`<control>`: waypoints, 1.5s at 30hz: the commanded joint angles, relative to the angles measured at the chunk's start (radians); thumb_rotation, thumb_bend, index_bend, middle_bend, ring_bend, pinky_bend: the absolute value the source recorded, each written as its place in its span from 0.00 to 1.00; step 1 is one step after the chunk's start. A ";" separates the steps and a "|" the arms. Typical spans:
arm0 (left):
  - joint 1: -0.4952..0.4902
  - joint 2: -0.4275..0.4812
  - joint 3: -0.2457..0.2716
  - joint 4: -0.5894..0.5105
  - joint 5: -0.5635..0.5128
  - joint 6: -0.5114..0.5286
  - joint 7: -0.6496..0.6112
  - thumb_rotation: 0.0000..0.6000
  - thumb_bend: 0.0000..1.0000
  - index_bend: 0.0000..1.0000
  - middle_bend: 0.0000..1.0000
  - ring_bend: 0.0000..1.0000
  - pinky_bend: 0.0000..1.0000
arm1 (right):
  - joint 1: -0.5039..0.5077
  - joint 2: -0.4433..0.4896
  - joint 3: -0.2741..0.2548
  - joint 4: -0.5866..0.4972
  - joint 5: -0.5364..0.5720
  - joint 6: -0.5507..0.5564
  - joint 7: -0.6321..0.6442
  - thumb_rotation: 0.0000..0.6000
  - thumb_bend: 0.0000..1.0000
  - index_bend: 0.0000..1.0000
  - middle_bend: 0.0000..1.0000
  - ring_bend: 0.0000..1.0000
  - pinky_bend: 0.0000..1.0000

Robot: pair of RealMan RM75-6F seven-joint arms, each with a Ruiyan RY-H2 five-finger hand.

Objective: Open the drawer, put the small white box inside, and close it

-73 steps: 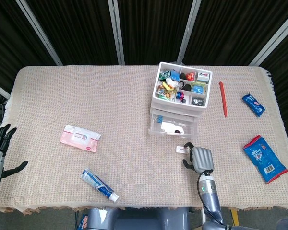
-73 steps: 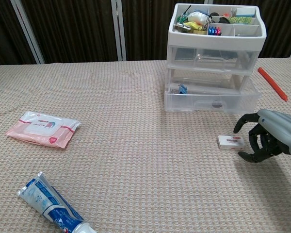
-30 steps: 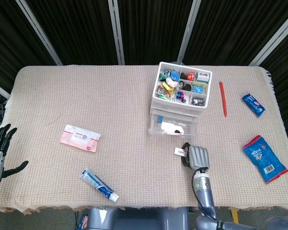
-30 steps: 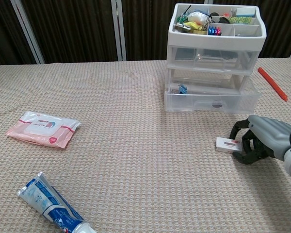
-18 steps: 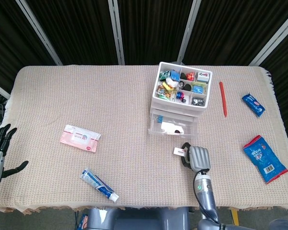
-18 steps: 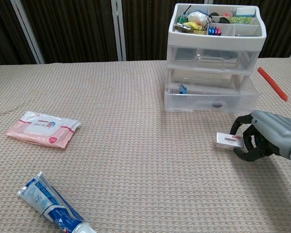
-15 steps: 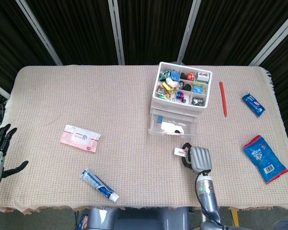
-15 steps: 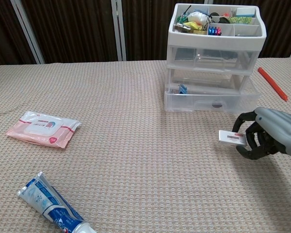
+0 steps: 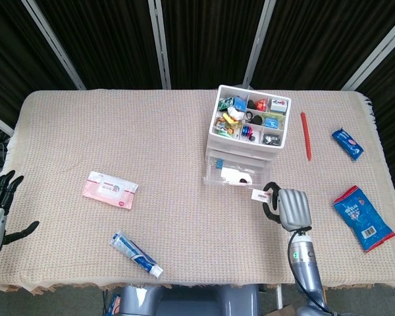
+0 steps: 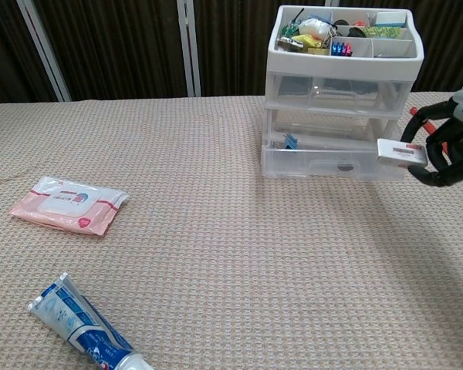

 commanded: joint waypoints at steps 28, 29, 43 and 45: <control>-0.001 0.007 0.000 -0.004 -0.006 -0.008 -0.018 1.00 0.19 0.07 0.00 0.00 0.00 | 0.186 -0.064 0.156 0.084 0.257 -0.021 -0.168 1.00 0.17 0.28 0.69 0.68 0.62; -0.001 0.006 0.000 -0.004 -0.005 -0.006 -0.017 1.00 0.19 0.07 0.00 0.00 0.00 | 0.178 -0.053 0.146 0.069 0.238 -0.012 -0.161 1.00 0.18 0.29 0.68 0.66 0.61; 0.000 -0.004 0.000 0.000 0.000 0.002 0.007 1.00 0.19 0.07 0.00 0.00 0.00 | 0.007 0.141 -0.221 0.092 -0.331 0.110 0.002 1.00 0.18 0.31 0.26 0.16 0.25; 0.001 -0.005 -0.001 0.001 0.000 0.004 0.009 1.00 0.19 0.07 0.00 0.00 0.00 | -0.001 0.152 -0.266 0.154 -0.414 0.122 0.003 1.00 0.17 0.29 0.19 0.07 0.15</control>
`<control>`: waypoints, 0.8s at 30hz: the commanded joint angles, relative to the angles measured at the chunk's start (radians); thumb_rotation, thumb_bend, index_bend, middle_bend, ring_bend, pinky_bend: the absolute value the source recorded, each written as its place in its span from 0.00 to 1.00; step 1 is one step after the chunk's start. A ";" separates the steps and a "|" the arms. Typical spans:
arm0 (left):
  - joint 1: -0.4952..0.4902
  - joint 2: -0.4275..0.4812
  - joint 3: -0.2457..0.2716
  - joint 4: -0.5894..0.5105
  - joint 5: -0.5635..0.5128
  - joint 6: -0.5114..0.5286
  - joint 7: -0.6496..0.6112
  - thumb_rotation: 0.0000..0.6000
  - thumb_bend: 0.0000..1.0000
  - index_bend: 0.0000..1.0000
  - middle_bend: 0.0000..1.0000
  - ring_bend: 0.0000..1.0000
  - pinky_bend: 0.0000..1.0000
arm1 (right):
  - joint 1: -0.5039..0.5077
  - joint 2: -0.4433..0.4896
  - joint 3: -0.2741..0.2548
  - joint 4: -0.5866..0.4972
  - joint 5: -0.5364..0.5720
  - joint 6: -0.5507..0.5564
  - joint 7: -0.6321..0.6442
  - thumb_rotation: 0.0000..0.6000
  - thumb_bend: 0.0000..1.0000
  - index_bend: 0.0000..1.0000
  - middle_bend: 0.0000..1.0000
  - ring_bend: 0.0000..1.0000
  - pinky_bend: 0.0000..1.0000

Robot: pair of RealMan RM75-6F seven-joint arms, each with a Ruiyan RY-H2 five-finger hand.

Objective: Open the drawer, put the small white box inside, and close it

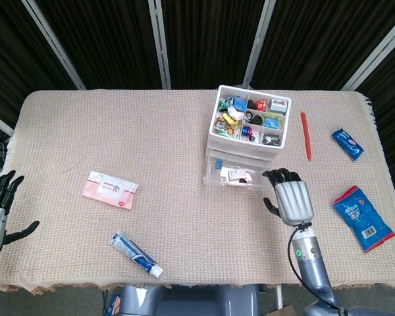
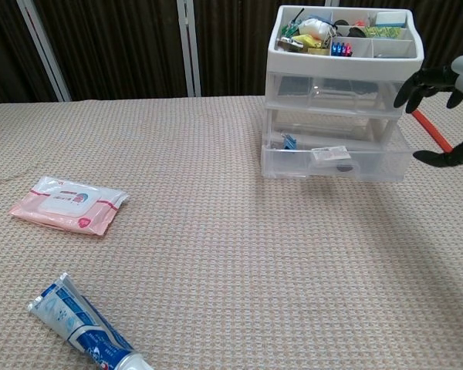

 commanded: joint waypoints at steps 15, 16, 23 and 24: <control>0.001 -0.008 -0.005 0.005 0.000 0.009 0.000 1.00 0.19 0.07 0.00 0.00 0.00 | -0.073 -0.084 -0.202 0.473 -0.432 0.032 -0.269 1.00 0.23 0.12 0.00 0.00 0.00; 0.000 -0.008 -0.005 0.005 0.000 0.008 -0.001 1.00 0.19 0.07 0.00 0.00 0.00 | -0.069 -0.098 -0.201 0.496 -0.436 0.019 -0.290 1.00 0.23 0.12 0.00 0.00 0.00; 0.000 -0.006 -0.005 0.006 0.000 0.007 -0.010 1.00 0.18 0.07 0.00 0.00 0.00 | -0.060 -0.159 -0.187 0.583 -0.422 -0.058 -0.414 1.00 0.23 0.11 0.00 0.00 0.00; 0.000 -0.006 -0.005 0.006 0.000 0.007 -0.010 1.00 0.19 0.07 0.00 0.00 0.00 | -0.060 -0.169 -0.182 0.592 -0.417 -0.066 -0.425 1.00 0.23 0.11 0.00 0.00 0.00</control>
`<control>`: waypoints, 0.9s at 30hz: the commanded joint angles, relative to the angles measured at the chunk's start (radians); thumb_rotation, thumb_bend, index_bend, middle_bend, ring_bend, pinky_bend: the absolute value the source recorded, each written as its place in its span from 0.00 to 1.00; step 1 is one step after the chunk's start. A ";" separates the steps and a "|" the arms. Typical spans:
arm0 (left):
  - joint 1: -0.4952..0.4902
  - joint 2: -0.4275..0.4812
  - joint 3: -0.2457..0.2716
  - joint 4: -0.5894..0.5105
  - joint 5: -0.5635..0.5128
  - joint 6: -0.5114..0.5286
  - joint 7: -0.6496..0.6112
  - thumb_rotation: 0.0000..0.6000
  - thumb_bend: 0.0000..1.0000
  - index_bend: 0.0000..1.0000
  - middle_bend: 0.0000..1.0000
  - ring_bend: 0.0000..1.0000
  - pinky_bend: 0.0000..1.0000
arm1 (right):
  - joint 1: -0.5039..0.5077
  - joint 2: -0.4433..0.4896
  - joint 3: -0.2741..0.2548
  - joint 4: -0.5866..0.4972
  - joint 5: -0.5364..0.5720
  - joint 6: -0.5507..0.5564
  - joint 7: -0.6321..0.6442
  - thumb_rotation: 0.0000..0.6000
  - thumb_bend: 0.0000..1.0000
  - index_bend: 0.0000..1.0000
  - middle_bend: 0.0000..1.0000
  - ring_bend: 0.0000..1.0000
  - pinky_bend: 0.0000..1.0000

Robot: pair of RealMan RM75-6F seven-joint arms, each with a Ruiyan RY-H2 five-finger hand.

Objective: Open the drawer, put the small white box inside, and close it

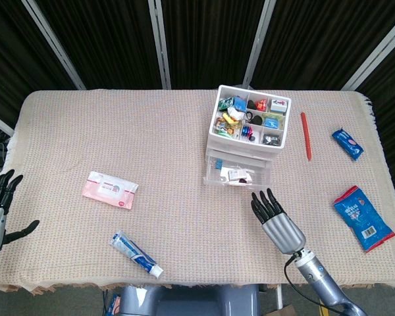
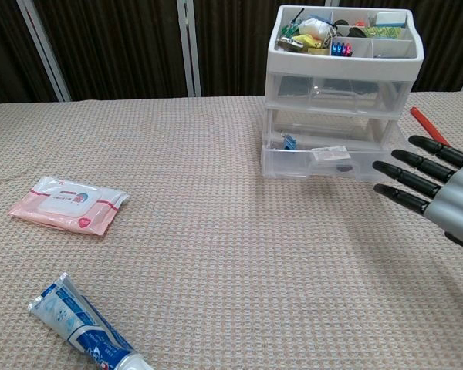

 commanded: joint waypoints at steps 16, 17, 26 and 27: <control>-0.001 0.000 -0.002 -0.004 -0.007 -0.003 -0.002 1.00 0.18 0.07 0.00 0.00 0.00 | 0.026 -0.158 0.056 0.137 0.000 -0.061 -0.150 1.00 0.23 0.09 0.00 0.00 0.00; 0.000 0.000 -0.003 -0.005 -0.008 -0.003 -0.002 1.00 0.19 0.07 0.00 0.00 0.00 | 0.027 -0.163 0.059 0.140 0.001 -0.061 -0.153 1.00 0.23 0.09 0.00 0.00 0.00; -0.001 0.002 -0.004 -0.010 -0.014 -0.008 -0.004 1.00 0.18 0.07 0.00 0.00 0.00 | 0.046 -0.190 0.082 0.156 0.004 -0.077 -0.162 1.00 0.23 0.08 0.00 0.00 0.00; -0.001 0.002 -0.004 -0.011 -0.015 -0.008 -0.004 1.00 0.19 0.07 0.00 0.00 0.00 | 0.049 -0.193 0.085 0.158 0.006 -0.080 -0.162 1.00 0.23 0.08 0.00 0.00 0.00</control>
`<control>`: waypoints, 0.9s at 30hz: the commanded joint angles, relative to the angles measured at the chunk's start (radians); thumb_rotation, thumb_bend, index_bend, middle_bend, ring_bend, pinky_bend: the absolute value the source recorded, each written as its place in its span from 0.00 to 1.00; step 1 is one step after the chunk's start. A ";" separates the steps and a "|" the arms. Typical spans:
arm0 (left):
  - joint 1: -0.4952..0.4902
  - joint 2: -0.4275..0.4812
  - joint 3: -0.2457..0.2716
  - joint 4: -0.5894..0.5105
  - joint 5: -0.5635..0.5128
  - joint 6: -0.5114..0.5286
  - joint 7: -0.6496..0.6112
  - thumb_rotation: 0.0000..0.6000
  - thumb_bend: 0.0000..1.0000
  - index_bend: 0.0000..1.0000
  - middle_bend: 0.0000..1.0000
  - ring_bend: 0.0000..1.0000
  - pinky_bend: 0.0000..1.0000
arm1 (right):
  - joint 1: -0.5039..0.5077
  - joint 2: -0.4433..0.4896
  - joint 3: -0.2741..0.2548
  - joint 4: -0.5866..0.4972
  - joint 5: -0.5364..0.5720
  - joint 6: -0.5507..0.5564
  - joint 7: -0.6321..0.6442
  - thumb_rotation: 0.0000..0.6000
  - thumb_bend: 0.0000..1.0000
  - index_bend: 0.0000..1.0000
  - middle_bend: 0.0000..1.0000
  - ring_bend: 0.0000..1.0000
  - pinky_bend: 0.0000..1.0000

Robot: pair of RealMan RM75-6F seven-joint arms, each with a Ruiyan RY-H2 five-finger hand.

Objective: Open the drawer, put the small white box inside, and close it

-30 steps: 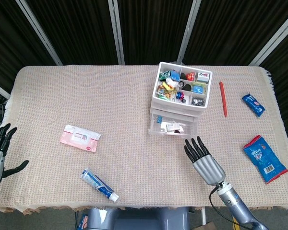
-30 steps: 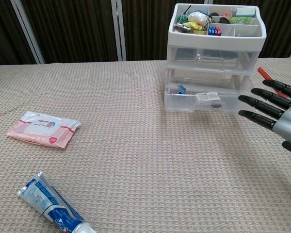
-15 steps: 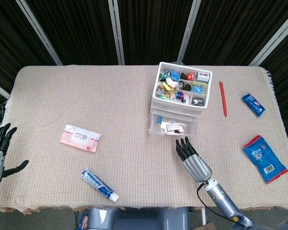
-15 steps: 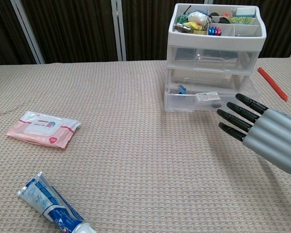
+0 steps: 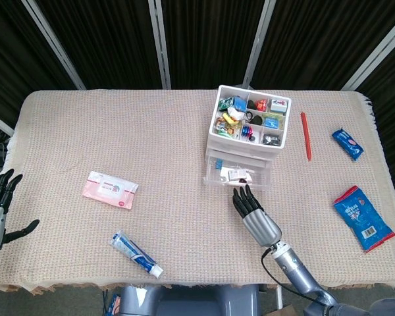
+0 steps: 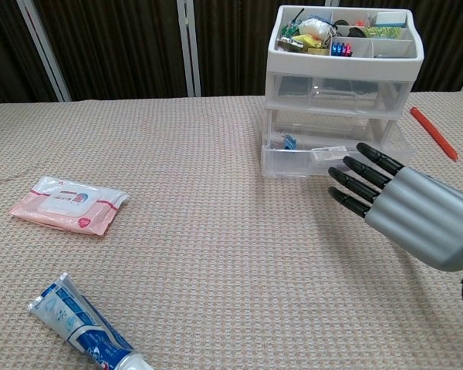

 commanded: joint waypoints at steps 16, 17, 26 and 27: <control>-0.001 0.003 -0.002 -0.005 -0.009 -0.008 -0.007 1.00 0.19 0.07 0.00 0.00 0.00 | 0.039 -0.062 0.056 0.059 0.044 -0.043 -0.009 1.00 0.23 0.08 0.00 0.00 0.00; -0.002 0.004 -0.002 -0.006 -0.010 -0.009 -0.007 1.00 0.19 0.07 0.00 0.00 0.00 | 0.042 -0.065 0.062 0.062 0.049 -0.046 -0.009 1.00 0.23 0.08 0.00 0.00 0.00; -0.002 0.005 -0.004 -0.008 -0.013 -0.010 -0.008 1.00 0.18 0.07 0.00 0.00 0.00 | 0.056 -0.077 0.073 0.069 0.059 -0.044 -0.009 1.00 0.23 0.08 0.00 0.00 0.00; -0.002 0.005 -0.004 -0.008 -0.013 -0.011 -0.008 1.00 0.18 0.07 0.00 0.00 0.00 | 0.055 -0.078 0.070 0.066 0.057 -0.041 -0.008 1.00 0.23 0.08 0.00 0.00 0.00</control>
